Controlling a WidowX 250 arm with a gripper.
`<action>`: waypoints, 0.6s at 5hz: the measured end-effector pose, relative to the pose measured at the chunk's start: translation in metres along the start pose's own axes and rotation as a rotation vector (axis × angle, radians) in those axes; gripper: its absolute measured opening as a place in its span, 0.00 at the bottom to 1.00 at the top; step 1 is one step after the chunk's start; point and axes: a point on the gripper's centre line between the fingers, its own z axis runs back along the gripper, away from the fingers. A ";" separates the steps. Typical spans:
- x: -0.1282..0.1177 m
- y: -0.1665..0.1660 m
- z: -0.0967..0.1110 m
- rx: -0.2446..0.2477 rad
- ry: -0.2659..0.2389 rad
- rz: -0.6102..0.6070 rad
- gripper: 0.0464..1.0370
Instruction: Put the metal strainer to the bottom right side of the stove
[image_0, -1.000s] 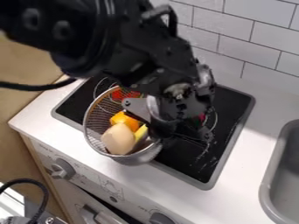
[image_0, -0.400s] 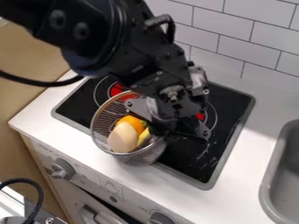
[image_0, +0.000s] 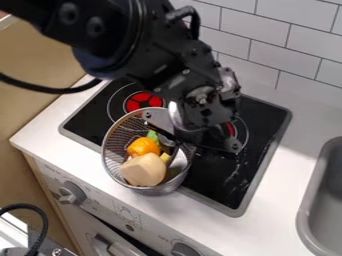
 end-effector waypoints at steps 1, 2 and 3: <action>0.001 0.001 0.003 0.014 0.020 0.015 0.96; 0.004 0.001 0.008 0.012 0.034 0.030 0.96; 0.015 0.001 0.019 0.008 0.050 0.033 0.96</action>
